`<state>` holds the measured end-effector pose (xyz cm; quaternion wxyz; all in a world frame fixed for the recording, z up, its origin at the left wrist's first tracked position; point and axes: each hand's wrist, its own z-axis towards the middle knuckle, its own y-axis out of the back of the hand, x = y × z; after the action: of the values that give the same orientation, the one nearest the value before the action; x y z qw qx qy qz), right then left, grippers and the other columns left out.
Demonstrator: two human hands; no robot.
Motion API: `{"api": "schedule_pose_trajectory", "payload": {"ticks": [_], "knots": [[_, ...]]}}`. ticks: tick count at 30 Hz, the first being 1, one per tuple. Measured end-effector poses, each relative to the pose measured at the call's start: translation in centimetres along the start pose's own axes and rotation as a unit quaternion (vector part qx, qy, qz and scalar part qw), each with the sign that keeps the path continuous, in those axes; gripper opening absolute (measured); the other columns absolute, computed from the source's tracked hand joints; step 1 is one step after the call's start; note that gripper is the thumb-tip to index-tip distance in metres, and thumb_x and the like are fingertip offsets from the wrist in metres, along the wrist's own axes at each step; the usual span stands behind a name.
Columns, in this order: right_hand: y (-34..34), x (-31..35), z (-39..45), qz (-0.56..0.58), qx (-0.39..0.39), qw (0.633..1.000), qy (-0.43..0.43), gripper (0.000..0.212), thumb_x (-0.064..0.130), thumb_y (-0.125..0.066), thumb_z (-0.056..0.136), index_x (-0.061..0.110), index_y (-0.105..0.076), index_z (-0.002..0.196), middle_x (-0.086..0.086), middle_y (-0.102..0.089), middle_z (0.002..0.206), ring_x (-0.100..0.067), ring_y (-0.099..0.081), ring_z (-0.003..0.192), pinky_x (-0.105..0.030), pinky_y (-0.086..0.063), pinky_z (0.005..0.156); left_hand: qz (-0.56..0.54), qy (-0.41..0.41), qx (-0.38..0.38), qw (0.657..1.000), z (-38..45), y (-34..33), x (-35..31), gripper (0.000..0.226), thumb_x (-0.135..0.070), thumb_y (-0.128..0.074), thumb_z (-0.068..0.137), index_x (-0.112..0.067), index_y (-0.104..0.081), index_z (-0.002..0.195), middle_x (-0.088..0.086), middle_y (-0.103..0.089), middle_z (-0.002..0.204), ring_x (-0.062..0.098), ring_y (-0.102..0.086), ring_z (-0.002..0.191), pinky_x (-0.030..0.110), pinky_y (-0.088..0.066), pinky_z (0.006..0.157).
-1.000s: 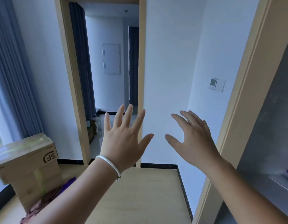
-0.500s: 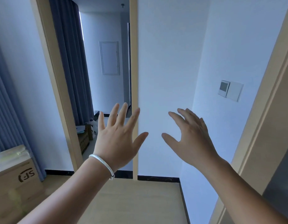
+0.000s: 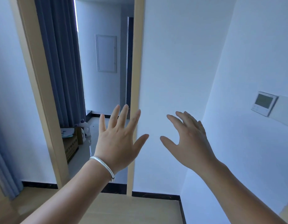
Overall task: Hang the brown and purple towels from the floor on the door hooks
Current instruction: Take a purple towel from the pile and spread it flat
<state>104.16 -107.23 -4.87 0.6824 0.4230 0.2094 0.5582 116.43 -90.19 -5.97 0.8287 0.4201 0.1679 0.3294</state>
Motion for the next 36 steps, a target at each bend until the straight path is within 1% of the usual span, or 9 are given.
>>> {"api": "schedule_pose_trajectory", "payload": {"ticks": [3, 6, 9, 15, 20, 24, 28, 32, 36], "knots": [[-2.8, 0.8, 5.2, 0.002, 0.005, 1.000, 0.005, 0.064, 0.057, -0.049, 0.088, 0.035, -0.030, 0.145, 0.009, -0.023, 0.155, -0.011, -0.005, 0.146, -0.047, -0.011, 0.119, -0.003, 0.012, -0.004, 1.000, 4.1, -2.4, 3.6, 0.074, -0.072, -0.009, 0.088, -0.035, 0.000, 0.152, 0.003, -0.003, 0.161, 0.023, 0.008, 0.148, 0.057, -0.003, 0.117], [-6.0, 1.8, 10.2, 0.004, 0.009, 1.000, 0.013, 0.064, 0.056, -0.049, 0.088, 0.035, -0.030, 0.145, 0.009, -0.022, 0.155, -0.011, -0.005, 0.146, -0.047, -0.011, 0.119, 0.005, 0.022, -0.008, 1.000, 7.5, -4.6, 7.3, 0.074, -0.072, -0.008, 0.089, -0.034, -0.003, 0.152, 0.004, -0.007, 0.161, 0.024, 0.004, 0.148, 0.058, -0.006, 0.116], [-9.2, 3.2, 14.1, 0.008, 0.012, 0.999, 0.031, 0.064, 0.055, -0.050, 0.088, 0.032, -0.032, 0.145, 0.008, -0.023, 0.154, -0.013, -0.007, 0.146, -0.047, -0.013, 0.118, 0.008, 0.034, -0.002, 0.999, 9.9, -6.4, 10.8, 0.073, -0.070, -0.014, 0.090, -0.032, -0.009, 0.152, 0.005, -0.011, 0.160, 0.025, 0.000, 0.148, 0.059, -0.008, 0.115], [-16.4, 7.2, 20.9, 0.057, 0.034, 0.994, 0.090, 0.063, 0.051, -0.053, 0.087, 0.030, -0.035, 0.143, 0.007, -0.028, 0.151, -0.013, -0.012, 0.144, -0.048, -0.015, 0.117, 0.051, 0.100, 0.011, 0.994, 12.1, -9.8, 18.5, 0.073, -0.070, -0.015, 0.089, -0.034, -0.006, 0.152, 0.004, -0.008, 0.161, 0.024, 0.002, 0.148, 0.058, -0.009, 0.115], [-24.1, 11.4, 27.0, 0.109, 0.059, 0.979, 0.163, 0.065, 0.054, -0.053, 0.087, 0.029, -0.035, 0.145, 0.005, -0.028, 0.152, -0.016, -0.013, 0.145, -0.048, -0.019, 0.115, 0.087, 0.175, 0.021, 0.981, 12.8, -12.4, 25.3, 0.073, -0.069, -0.019, 0.089, -0.034, -0.006, 0.152, 0.004, -0.011, 0.160, 0.024, 0.001, 0.148, 0.057, -0.007, 0.115], [-30.9, 15.4, 32.4, 0.157, 0.080, 0.957, 0.233, 0.064, 0.054, -0.053, 0.087, 0.030, -0.036, 0.144, 0.004, -0.030, 0.152, -0.016, -0.015, 0.145, -0.049, -0.019, 0.115, 0.139, 0.254, 0.043, 0.956, 13.0, -14.7, 30.7, 0.071, -0.068, -0.020, 0.091, -0.034, -0.004, 0.151, 0.003, -0.005, 0.161, 0.024, 0.005, 0.148, 0.058, -0.004, 0.116], [-37.0, 19.6, 37.2, 0.215, 0.118, 0.918, 0.313, 0.064, 0.054, -0.054, 0.086, 0.030, -0.038, 0.143, 0.003, -0.031, 0.153, -0.015, -0.014, 0.145, -0.051, -0.017, 0.115, 0.179, 0.353, 0.049, 0.917, 13.1, -16.4, 35.3, 0.072, -0.071, -0.012, 0.089, -0.038, 0.004, 0.150, 0.001, 0.003, 0.161, 0.022, 0.011, 0.147, 0.057, 0.000, 0.117], [-42.2, 24.1, 39.8, 0.253, 0.165, 0.868, 0.393, 0.066, 0.054, -0.054, 0.085, 0.028, -0.039, 0.143, 0.000, -0.033, 0.152, -0.017, -0.015, 0.146, -0.052, -0.014, 0.116, 0.213, 0.446, 0.064, 0.867, 11.9, -17.4, 38.1, 0.073, -0.072, -0.010, 0.087, -0.038, 0.007, 0.150, 0.001, 0.005, 0.161, 0.021, 0.014, 0.147, 0.056, 0.002, 0.117], [-46.3, 28.3, 39.6, 0.275, 0.205, 0.817, 0.464, 0.065, 0.054, -0.053, 0.086, 0.027, -0.039, 0.143, -0.001, -0.034, 0.152, -0.019, -0.016, 0.145, -0.054, -0.012, 0.116, 0.250, 0.522, 0.083, 0.811, 8.9, -17.8, 39.4, 0.073, -0.070, -0.014, 0.088, -0.037, 0.001, 0.151, 0.002, 0.002, 0.161, 0.022, 0.010, 0.147, 0.056, 0.000, 0.116]]}}
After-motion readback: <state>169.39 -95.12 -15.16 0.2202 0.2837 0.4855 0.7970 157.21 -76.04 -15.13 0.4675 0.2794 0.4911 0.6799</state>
